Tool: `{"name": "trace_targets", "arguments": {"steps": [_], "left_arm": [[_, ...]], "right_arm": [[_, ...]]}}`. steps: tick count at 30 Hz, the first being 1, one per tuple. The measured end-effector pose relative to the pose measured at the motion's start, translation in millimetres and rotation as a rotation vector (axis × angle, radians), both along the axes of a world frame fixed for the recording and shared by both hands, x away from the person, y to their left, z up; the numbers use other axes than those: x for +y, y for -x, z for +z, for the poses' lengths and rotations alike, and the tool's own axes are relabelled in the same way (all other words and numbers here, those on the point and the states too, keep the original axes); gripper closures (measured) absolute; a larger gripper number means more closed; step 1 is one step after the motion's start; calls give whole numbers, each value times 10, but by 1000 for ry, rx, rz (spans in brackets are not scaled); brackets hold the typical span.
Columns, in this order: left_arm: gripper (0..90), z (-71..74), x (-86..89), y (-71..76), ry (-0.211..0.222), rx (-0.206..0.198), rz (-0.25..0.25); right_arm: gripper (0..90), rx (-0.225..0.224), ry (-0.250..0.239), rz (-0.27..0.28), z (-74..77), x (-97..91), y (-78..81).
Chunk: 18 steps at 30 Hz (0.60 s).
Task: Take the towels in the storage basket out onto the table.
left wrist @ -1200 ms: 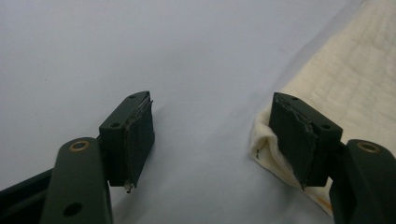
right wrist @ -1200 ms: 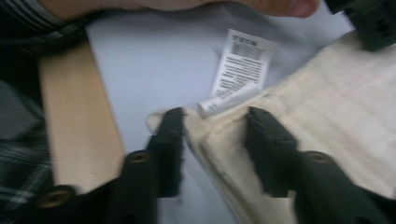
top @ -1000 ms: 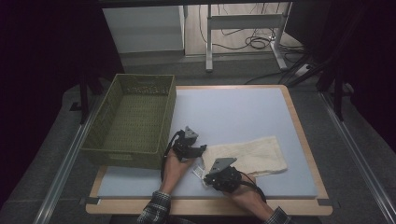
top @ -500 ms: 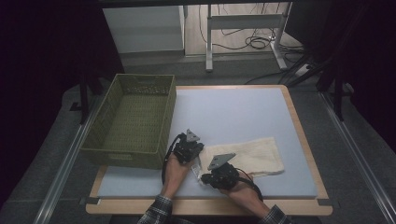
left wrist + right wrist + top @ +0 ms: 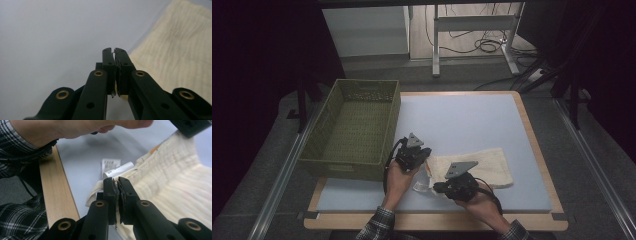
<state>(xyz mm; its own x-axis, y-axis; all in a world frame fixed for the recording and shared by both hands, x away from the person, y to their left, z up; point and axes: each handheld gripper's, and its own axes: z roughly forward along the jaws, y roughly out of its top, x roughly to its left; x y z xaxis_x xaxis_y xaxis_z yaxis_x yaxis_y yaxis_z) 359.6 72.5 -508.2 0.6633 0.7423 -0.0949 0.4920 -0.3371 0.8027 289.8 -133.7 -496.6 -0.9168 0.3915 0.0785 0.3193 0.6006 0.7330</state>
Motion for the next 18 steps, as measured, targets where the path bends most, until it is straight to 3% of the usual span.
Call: {"name": "trace_targets", "arguments": {"steps": [4,8,18], "left_arm": [[875,89,-88,-77,31,-23,-45],[875,129,-185,-126,30,-43,-73],[875,219,-662,-338,29,-82,-179]], "right_arm": [[851,-19,-13,-30,65,-163,-18],[851,-25,-21,-55,91,-288,-37],[851,-39,-35,-157,121,-761,-74]]}}
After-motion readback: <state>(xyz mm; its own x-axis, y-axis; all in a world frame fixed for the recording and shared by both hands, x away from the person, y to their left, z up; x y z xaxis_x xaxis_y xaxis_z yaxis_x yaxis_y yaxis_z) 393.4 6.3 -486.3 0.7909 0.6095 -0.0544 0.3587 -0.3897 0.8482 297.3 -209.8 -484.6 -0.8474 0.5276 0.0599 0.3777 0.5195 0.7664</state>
